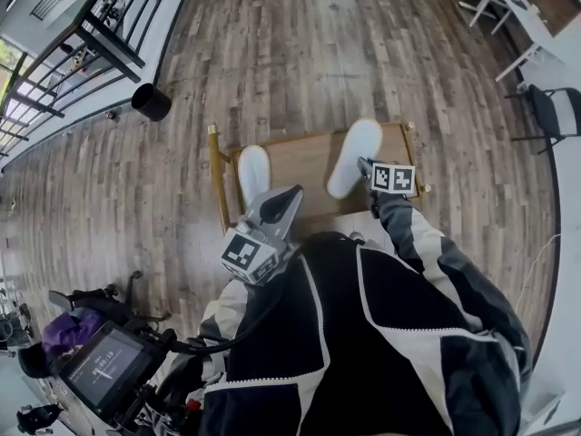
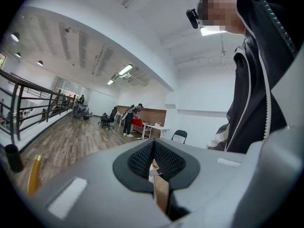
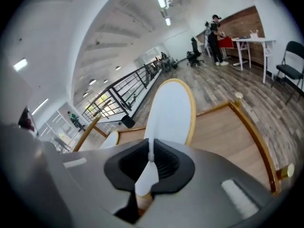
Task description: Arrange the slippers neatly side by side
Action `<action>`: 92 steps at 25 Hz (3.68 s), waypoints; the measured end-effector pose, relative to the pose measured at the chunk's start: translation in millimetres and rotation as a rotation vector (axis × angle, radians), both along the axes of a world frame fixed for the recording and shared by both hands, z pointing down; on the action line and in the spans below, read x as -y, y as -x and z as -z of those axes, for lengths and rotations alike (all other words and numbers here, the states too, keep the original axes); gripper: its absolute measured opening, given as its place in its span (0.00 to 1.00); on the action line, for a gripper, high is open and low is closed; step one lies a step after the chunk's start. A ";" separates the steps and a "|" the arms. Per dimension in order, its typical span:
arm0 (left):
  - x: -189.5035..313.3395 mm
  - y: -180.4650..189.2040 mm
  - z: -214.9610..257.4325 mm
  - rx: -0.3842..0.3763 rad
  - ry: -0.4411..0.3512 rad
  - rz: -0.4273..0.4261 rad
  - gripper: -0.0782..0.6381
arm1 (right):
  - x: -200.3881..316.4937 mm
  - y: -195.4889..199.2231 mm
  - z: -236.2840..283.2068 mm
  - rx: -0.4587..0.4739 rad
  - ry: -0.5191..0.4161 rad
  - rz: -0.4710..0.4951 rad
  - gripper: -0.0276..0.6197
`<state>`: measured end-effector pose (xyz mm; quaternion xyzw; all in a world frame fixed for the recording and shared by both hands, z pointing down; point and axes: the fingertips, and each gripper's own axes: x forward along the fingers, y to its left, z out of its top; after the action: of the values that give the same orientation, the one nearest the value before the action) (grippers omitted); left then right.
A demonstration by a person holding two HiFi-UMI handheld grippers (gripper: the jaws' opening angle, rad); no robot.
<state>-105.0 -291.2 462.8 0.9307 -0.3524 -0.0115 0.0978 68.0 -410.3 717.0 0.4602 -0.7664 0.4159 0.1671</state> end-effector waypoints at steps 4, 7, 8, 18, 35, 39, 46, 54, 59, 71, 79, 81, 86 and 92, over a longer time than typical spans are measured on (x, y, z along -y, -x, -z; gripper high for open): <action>1.1 -3.6 3.3 -0.005 -0.002 0.000 0.13 | -12.4 28.9 73.7 0.017 -0.192 0.139 0.08; 1.2 -1.3 0.3 -0.018 0.018 0.011 0.14 | -34.4 49.1 131.8 0.026 -0.347 0.253 0.08; 1.0 0.8 -1.6 -0.022 0.021 0.015 0.14 | -43.2 54.9 149.1 0.023 -0.400 0.292 0.08; 3.9 15.8 -6.0 -0.027 0.019 0.061 0.14 | -104.6 73.0 220.3 -0.033 -0.639 0.434 0.08; 0.8 30.3 -15.7 -0.029 0.052 0.112 0.14 | -89.7 100.1 198.5 0.017 -0.616 0.510 0.08; -4.1 42.5 -22.5 -0.024 0.071 0.146 0.13 | -69.5 120.5 159.4 0.010 -0.533 0.536 0.08; -13.3 77.2 -32.1 -0.009 0.102 0.252 0.14 | -43.8 169.1 68.7 -0.072 -0.368 0.623 0.08; -15.3 101.2 -39.9 0.010 0.105 0.326 0.14 | -20.6 192.3 -13.5 -0.123 -0.163 0.605 0.08; -19.5 103.9 -44.4 0.011 0.094 0.324 0.14 | -11.6 194.5 -44.9 -0.169 -0.083 0.566 0.08; -18.8 100.0 -39.9 0.048 0.152 0.342 0.14 | 3.7 187.5 -91.3 -0.275 0.048 0.589 0.09; -32.3 98.7 -46.3 0.043 0.116 0.310 0.13 | -1.6 203.5 -103.3 -0.298 0.086 0.637 0.09; -36.0 100.6 -46.6 0.045 0.113 0.311 0.14 | -5.7 207.7 -104.9 -0.288 0.090 0.639 0.09; -37.4 101.4 -48.1 0.039 0.122 0.308 0.14 | -9.6 212.2 -97.8 -0.254 0.085 0.653 0.26; -28.4 93.0 -46.4 0.025 0.093 0.273 0.13 | -6.1 203.9 -86.4 -0.237 0.069 0.618 0.30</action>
<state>-198.0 -262.8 509.2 0.8687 -0.4769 0.0033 0.1340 -135.9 -404.3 803.4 0.2453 -0.8303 0.3150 0.3889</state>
